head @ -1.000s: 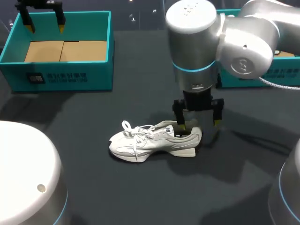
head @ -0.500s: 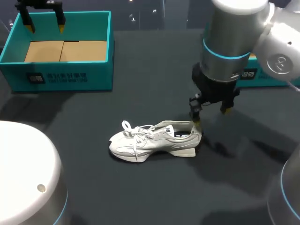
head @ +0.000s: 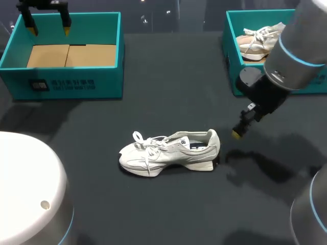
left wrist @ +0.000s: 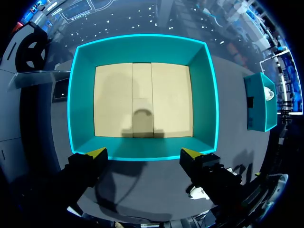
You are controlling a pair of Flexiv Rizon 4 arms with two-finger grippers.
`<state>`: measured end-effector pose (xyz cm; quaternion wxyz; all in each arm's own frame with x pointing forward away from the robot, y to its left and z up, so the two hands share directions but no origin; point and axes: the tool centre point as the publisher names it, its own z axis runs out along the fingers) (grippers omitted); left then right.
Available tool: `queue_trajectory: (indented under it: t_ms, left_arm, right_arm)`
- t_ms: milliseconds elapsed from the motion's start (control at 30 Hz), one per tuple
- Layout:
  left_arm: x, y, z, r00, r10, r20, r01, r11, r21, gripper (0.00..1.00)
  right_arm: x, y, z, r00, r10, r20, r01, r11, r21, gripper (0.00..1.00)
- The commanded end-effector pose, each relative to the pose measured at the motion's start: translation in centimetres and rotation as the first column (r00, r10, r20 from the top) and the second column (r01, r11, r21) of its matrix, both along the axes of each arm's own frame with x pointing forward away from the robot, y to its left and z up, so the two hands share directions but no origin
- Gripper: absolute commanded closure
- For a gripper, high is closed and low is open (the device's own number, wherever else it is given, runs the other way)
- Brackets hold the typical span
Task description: Take the shoe out of the shoebox, open the shoe tongue, remove and reinsert the insole, then place the shoe into the shoebox
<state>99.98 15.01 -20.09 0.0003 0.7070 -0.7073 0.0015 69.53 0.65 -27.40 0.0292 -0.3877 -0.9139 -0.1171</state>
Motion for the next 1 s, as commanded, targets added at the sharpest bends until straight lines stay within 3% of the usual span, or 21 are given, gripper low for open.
queue_trajectory:
  t_ms: [33, 67, 133, 200, 267, 367, 533, 567, 967, 1000]
  left_arm:
    - [0.0, 0.0, 0.0, 1.000, 0.000, -0.001, 0.000, 1.000, 0.001, 0.00]
    - [0.0, 0.0, 0.0, 1.000, 0.000, -0.001, 0.000, 1.000, 0.001, 0.00]
    - [0.0, 0.0, 0.0, 1.000, 0.000, -0.001, 0.000, 1.000, 0.001, 0.00]
    - [0.0, 0.0, 0.0, 1.000, 0.000, -0.001, 0.000, 1.000, 0.001, 0.00]
    - [0.0, 0.0, 0.0, 1.000, 0.000, -0.001, 0.000, 1.000, 0.001, 0.00]
    - [0.0, 0.0, 0.0, 1.000, 0.000, -0.001, 0.000, 1.000, 0.001, 0.00]
    - [0.0, 0.0, 0.0, 1.000, 0.000, -0.001, 0.000, 1.000, 0.001, 0.00]
    - [0.0, 0.0, 0.0, 1.000, 0.000, -0.001, 0.000, 1.000, 0.001, 0.00]
    - [0.0, 0.0, 0.0, 1.000, 0.000, -0.001, 0.000, 1.000, 0.001, 0.00]
    - [0.0, 0.0, 0.0, 1.000, 0.000, -0.001, 0.000, 1.000, 0.001, 0.00]
  right_arm:
    - [-0.6, -1.3, -0.4, 0.973, 0.199, 0.115, -0.229, 0.807, 0.545, 0.00]
    - [-0.6, -1.3, -0.4, 0.973, 0.199, 0.115, -0.229, 0.807, 0.545, 0.00]
    - [-0.5, -1.7, -1.2, 0.929, 0.315, 0.193, -0.364, 0.689, 0.627, 0.00]
    - [-0.5, -2.2, -1.9, 0.890, 0.366, 0.272, -0.451, 0.614, 0.648, 0.00]
    - [-0.4, -2.5, -2.4, 0.861, 0.384, 0.333, -0.504, 0.560, 0.657, 0.00]
    - [-0.4, -2.6, -2.8, 0.833, 0.386, 0.396, -0.552, 0.531, 0.643, 0.00]
    - [-0.2, -3.0, -3.5, 0.809, 0.346, 0.475, -0.585, 0.552, 0.594, 0.00]
    - [-0.1, -3.2, -3.7, 0.811, 0.335, 0.479, -0.579, 0.569, 0.584, 0.00]
    - [-0.1, -3.2, -3.7, 0.811, 0.335, 0.479, -0.579, 0.569, 0.584, 0.00]
    - [0.0, -3.4, -4.3, 0.815, 0.325, 0.480, -0.566, 0.624, 0.539, 0.00]
